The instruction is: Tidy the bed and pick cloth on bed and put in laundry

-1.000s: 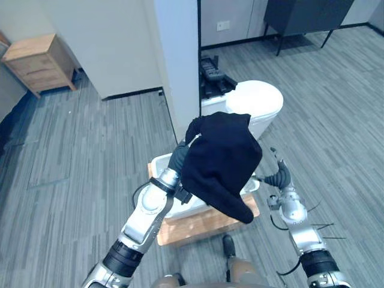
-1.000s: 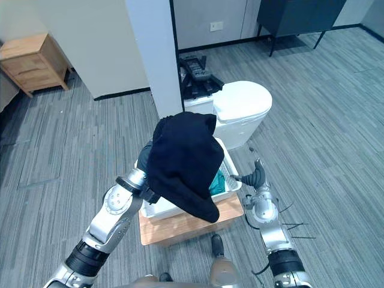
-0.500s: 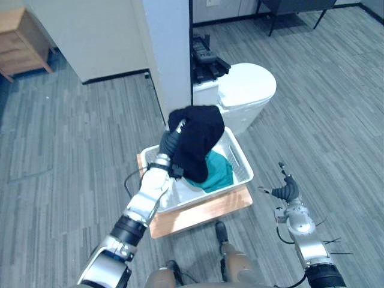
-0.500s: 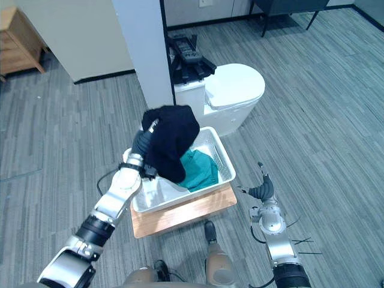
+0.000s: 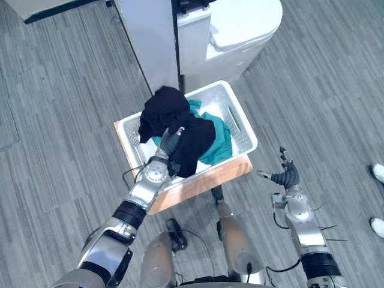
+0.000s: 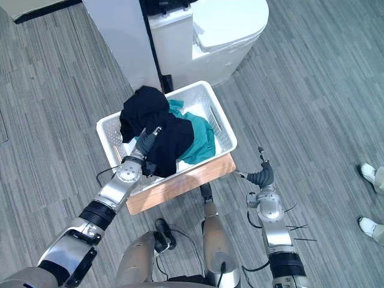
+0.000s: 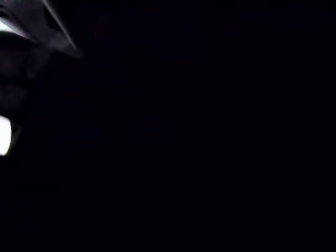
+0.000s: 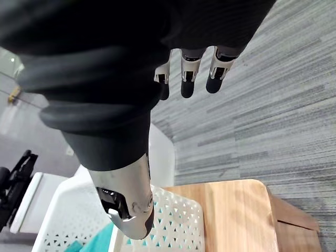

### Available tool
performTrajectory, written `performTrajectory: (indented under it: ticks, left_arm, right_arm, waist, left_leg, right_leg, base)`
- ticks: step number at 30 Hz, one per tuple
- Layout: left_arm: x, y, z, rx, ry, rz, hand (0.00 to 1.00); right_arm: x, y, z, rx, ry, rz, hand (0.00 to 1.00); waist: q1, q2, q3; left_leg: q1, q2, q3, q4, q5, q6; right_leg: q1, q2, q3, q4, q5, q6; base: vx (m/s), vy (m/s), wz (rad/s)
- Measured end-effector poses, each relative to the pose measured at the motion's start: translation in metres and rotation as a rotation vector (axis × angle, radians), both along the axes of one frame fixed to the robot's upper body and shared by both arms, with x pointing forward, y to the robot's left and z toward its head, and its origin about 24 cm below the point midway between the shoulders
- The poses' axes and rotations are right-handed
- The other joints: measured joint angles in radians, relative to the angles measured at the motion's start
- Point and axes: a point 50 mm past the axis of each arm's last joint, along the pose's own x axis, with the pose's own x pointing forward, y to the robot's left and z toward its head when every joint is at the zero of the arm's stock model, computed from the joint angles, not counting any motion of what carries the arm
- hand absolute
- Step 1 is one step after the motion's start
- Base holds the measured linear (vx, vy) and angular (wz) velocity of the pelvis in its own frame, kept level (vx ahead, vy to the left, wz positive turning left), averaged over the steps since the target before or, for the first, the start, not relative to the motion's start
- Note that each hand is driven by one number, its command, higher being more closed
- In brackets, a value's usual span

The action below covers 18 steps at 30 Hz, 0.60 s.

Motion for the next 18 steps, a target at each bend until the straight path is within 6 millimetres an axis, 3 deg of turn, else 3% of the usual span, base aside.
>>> performTrajectory:
  ticks: [6, 7, 18]
  left_arm:
    - [-0.004, -0.013, 0.004, 0.003, -0.038, -0.055, 1.00]
    - [-0.006, -0.016, 0.005, -0.007, -0.044, -0.062, 0.00]
    - [-0.006, -0.019, 0.000, -0.004, -0.014, 0.031, 0.00]
  right_arm:
    - [0.005, 0.003, 0.005, -0.003, -0.017, 0.013, 0.00]
    - [0.007, 0.004, 0.007, -0.003, -0.024, 0.015, 0.00]
    - [0.014, 0.014, 0.011, -0.013, -0.031, 0.057, 0.00]
  waist:
    - [0.001, 0.024, 0.020]
    - [0.001, 0.027, 0.023]
    - [0.016, 0.044, 0.031]
  left_leg:
    - [-0.016, -0.002, -0.010, -0.001, 0.000, 0.001]
    - [-0.016, -0.002, -0.010, -0.001, 0.000, 0.001]
    - [-0.012, -0.003, -0.012, -0.012, 0.001, 0.002]
  right_leg:
    - [-0.006, 0.000, -0.001, -0.003, -0.010, -0.014]
    - [-0.006, 0.000, -0.001, -0.003, -0.009, -0.014]
    - [-0.006, 0.000, -0.004, -0.017, -0.005, -0.010]
  base:
    - [-0.06, -0.039, 0.00]
    - [-0.06, -0.045, -0.01]
    - [-0.02, -0.022, 0.00]
